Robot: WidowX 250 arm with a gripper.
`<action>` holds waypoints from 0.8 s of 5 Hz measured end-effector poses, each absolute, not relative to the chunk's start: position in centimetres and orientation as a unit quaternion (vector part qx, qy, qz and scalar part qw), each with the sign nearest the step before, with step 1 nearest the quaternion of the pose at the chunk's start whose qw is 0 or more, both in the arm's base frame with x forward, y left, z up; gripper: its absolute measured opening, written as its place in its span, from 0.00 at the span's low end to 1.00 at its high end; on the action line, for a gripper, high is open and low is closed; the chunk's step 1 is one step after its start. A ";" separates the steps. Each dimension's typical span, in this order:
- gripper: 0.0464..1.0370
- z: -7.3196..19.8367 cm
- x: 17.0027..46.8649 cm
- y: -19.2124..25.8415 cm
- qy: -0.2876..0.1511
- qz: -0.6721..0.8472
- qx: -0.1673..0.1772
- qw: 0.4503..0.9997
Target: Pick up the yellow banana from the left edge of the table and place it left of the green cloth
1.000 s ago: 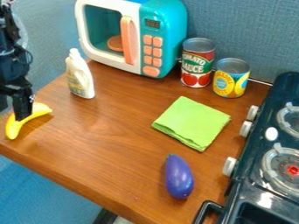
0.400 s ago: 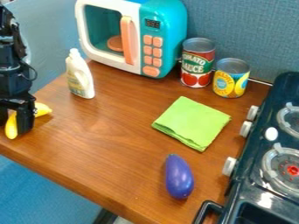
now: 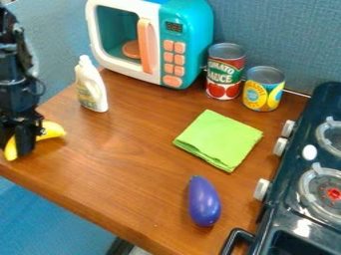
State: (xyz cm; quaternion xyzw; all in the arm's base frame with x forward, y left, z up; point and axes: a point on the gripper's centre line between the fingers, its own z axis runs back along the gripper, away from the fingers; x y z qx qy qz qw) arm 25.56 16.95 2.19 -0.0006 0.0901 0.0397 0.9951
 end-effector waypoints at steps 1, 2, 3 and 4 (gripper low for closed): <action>0.46 5.5 27.2 14.3 0.040 0.011 0.002 0.999; 0.46 9.0 28.4 10.5 -0.005 -0.022 -0.021 1.000; 0.46 9.5 30.7 7.6 -0.028 -0.044 -0.060 0.997; 0.46 8.0 33.3 5.8 -0.017 -0.068 -0.078 0.994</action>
